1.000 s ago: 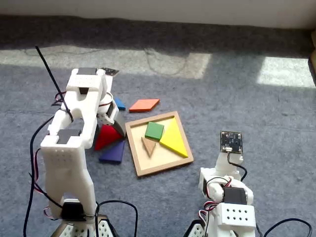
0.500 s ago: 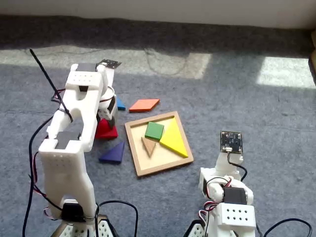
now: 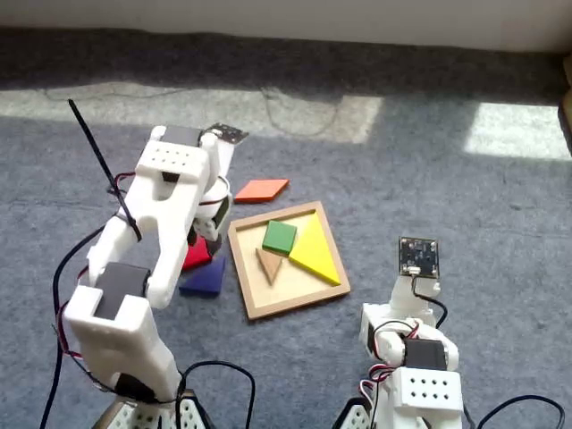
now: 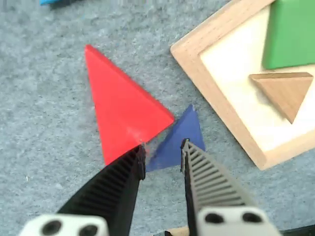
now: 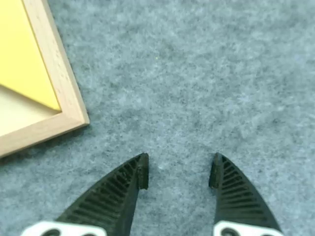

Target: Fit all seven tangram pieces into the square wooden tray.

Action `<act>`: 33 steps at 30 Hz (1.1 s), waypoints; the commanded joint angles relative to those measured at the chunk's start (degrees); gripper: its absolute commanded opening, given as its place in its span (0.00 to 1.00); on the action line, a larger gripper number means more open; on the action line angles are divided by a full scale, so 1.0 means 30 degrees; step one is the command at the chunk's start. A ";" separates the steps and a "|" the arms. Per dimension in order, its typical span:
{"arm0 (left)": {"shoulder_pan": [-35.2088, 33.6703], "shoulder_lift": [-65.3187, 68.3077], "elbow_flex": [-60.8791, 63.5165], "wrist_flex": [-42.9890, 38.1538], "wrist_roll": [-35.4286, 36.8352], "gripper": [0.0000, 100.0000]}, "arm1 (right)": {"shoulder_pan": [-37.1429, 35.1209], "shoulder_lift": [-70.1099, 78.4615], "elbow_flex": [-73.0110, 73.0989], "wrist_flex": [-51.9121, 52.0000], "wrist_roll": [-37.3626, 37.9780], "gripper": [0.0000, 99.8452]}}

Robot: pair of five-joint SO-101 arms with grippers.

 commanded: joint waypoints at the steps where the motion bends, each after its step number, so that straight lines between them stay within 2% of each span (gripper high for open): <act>1: 0.0015 -0.2037 0.0073 -0.0176 0.0879 0.14 | 0.0278 0.0044 0.0220 -0.0132 0.0147 0.20; 5: -0.1421 -0.2505 0.0073 -0.0117 0.0821 0.16 | 0.0278 0.0044 0.0220 -0.0132 0.0147 0.20; 9: -0.3062 -0.2447 0.0484 -0.0176 0.0791 0.33 | 0.0278 0.0044 0.0249 -0.0132 0.0147 0.20; 11: -0.3590 -0.2447 0.1128 -0.0440 -0.0059 0.39 | 0.0278 0.0044 0.0249 -0.0132 0.0147 0.20; 15: -0.3678 -0.2447 0.3179 -0.1934 -0.2667 0.36 | 0.0278 0.0044 0.0249 -0.0132 0.0147 0.20; 19: -0.4176 -0.2418 0.4674 -0.4982 -0.2667 0.34 | 0.0278 0.0044 0.0278 -0.0132 0.0147 0.20; 23: -0.4791 -0.2388 0.5407 -0.6652 -0.2520 0.34 | 0.0278 0.0044 0.0278 -0.0132 0.0147 0.20; 30: -0.4879 -0.0777 0.5055 -0.7297 -0.2491 0.34 | 0.0278 0.0044 0.0278 -0.0249 0.0147 0.20; 33: -0.4879 0.1011 0.2916 -0.6125 -0.2432 0.34 | 0.0278 0.0044 0.0513 -0.0894 0.0147 0.20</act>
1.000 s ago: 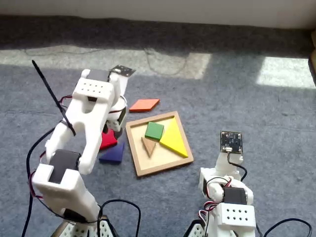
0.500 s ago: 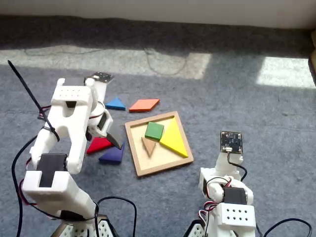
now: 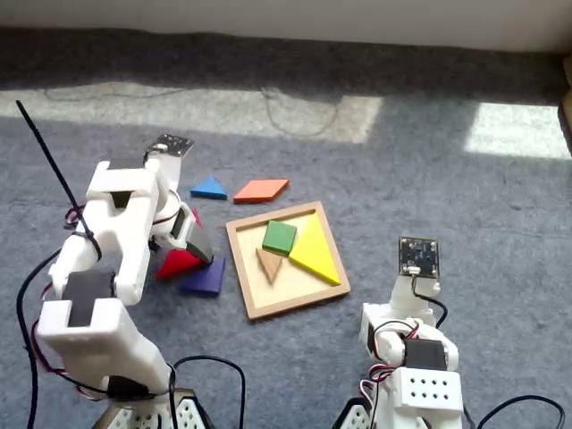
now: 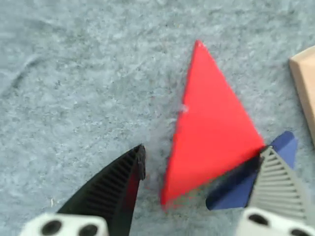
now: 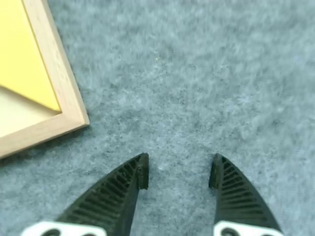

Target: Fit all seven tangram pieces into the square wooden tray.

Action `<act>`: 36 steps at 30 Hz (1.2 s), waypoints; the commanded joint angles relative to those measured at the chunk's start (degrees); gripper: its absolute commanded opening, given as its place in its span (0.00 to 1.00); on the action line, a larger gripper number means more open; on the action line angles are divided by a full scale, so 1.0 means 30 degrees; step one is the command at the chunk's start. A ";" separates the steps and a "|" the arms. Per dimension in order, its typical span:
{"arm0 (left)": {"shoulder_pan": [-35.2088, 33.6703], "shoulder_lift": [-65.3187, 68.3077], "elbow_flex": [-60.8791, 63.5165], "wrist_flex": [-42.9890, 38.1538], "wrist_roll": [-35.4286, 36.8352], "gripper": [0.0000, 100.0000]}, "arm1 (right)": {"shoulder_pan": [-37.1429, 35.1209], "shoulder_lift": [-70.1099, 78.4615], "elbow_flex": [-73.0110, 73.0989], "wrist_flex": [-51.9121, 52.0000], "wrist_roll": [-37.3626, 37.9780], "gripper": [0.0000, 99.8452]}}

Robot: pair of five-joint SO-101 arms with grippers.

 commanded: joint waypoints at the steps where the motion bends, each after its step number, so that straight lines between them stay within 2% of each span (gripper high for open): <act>1: -0.0161 0.1451 -0.2945 0.1495 0.0088 0.34 | 0.0278 0.0044 0.0601 -0.0601 0.0147 0.20; 4: -0.0161 0.3033 -0.4733 0.2813 0.0088 0.34 | 0.0278 0.0044 0.0659 -0.0601 0.0147 0.20; 8: 0.0601 0.4381 -0.6051 0.3810 -0.0059 0.24 | 0.0278 0.0044 0.0659 -0.0601 0.0147 0.20; 12: 0.1773 0.4586 -0.6168 0.3897 0.0000 0.15 | 0.0278 0.0044 0.0659 -0.0601 0.0147 0.20; 16: 0.2476 0.4586 -0.6110 0.3927 0.0176 0.13 | 0.0278 0.0044 0.0659 -0.0601 0.0147 0.20; 19: 0.2740 0.4557 -0.6286 0.3956 0.1201 0.09 | 0.0278 0.0044 0.0659 -0.0601 0.0147 0.20; 29: 0.3033 0.4527 -0.6784 0.3956 0.1319 0.01 | 0.0278 0.0044 0.0659 -0.0601 0.0147 0.20; 33: 0.3062 0.2974 -0.6549 0.4132 0.1319 0.00 | 0.0278 0.0044 0.0659 -0.0601 0.0147 0.20; 36: 0.3209 0.0542 -0.6549 0.5363 0.1319 0.00 | 0.0278 0.0044 0.0659 -0.0601 0.0147 0.20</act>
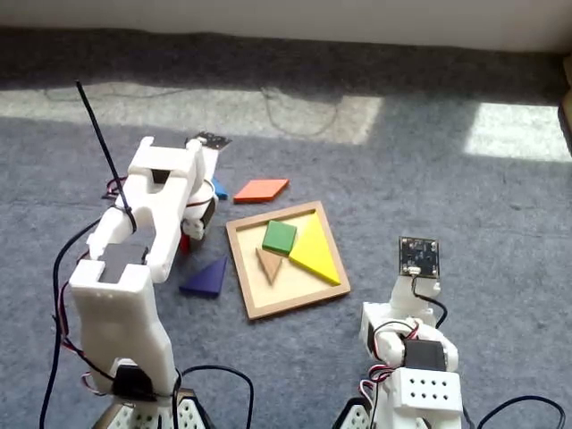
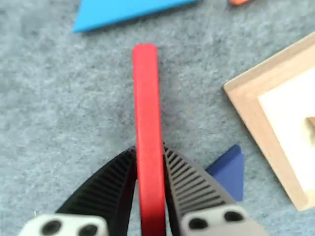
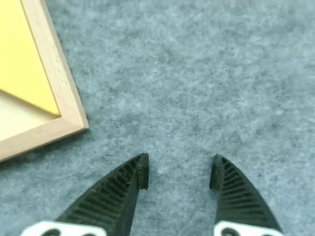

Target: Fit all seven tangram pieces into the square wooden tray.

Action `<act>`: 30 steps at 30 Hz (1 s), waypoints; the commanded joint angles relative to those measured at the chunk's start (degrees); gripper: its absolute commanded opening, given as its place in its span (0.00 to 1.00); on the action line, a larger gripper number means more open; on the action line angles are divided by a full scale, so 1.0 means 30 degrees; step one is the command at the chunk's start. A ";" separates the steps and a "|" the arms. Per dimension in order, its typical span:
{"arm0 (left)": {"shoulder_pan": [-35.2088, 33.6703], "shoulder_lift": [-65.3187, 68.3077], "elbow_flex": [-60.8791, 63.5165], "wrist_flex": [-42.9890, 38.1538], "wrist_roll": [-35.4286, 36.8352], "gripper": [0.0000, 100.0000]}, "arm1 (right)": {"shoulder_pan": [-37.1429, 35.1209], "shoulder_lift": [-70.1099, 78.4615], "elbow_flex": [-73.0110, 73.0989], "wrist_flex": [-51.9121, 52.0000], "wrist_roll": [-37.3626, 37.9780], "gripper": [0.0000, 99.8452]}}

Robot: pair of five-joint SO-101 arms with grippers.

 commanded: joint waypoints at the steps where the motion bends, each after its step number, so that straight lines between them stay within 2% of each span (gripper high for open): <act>1: 0.0659 -0.3678 -0.0689 0.1348 0.0147 0.00 | 0.0220 0.0044 0.0454 -0.0308 0.0147 0.20; 5: 0.2125 -0.6696 -0.0220 0.2462 0.0147 0.00 | 0.0220 0.0044 0.0454 -0.0308 0.0147 0.20; 11: 0.5348 -0.8454 0.1949 0.2256 0.0059 0.00 | 0.0249 0.0044 0.0454 -0.0308 0.0147 0.20; 18: 0.7956 -0.8454 0.4088 -0.1289 0.0000 0.00 | 0.1597 0.0044 0.0454 -0.0308 0.0147 0.20; 30: 1.0974 -0.8396 0.7546 -0.6857 0.0117 0.00 | 0.1685 0.0044 0.0630 -0.1978 0.0147 0.20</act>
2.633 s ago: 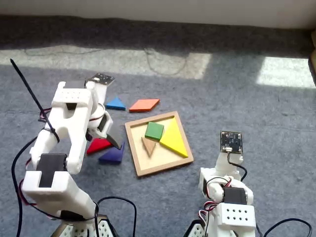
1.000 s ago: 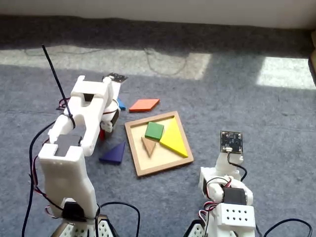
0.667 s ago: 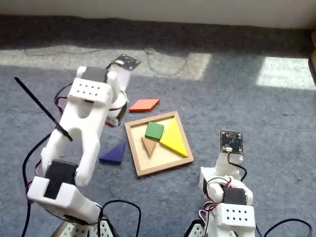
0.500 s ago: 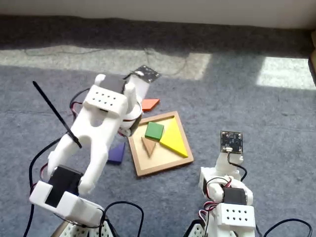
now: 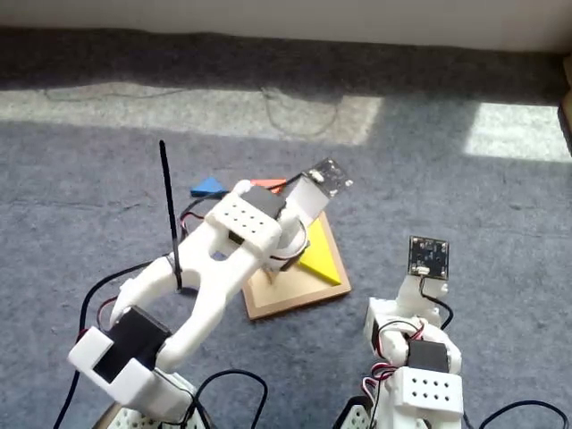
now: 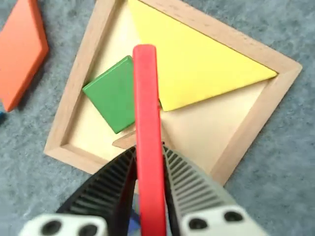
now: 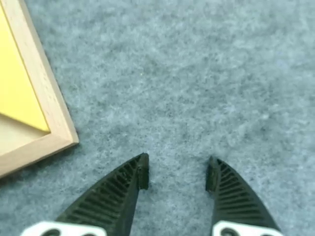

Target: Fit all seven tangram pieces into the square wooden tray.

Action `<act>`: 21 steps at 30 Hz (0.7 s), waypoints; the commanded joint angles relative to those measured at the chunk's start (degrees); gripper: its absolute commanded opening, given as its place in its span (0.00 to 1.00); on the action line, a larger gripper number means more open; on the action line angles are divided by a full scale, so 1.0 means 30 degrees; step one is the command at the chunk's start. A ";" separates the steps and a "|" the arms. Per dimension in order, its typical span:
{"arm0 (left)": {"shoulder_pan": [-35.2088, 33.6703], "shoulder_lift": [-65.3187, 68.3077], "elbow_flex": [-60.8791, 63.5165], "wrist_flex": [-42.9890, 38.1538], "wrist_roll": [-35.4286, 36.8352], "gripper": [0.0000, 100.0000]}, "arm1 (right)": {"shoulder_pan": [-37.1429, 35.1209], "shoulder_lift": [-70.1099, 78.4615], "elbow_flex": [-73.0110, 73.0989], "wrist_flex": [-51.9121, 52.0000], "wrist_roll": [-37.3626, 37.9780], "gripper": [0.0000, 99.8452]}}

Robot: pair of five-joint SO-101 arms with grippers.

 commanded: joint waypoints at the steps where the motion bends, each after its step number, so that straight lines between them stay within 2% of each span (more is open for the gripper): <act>1: 0.0982 -0.0806 0.0864 -0.1670 0.0234 0.00 | 0.0542 0.0015 0.0278 -0.0659 0.0176 0.20; 7: 0.1158 -0.0806 0.2095 -0.2784 0.0147 0.01 | 0.0542 0.0015 0.0278 -0.0659 0.0176 0.20; 14: 0.1128 -0.0806 0.2242 -0.2667 0.0293 0.21 | 0.0542 0.0015 0.0278 -0.0659 0.0176 0.20; 21: 0.1333 -0.1011 0.2212 -0.2637 0.0293 0.21 | 0.0542 0.0015 0.0308 -0.0659 0.0176 0.20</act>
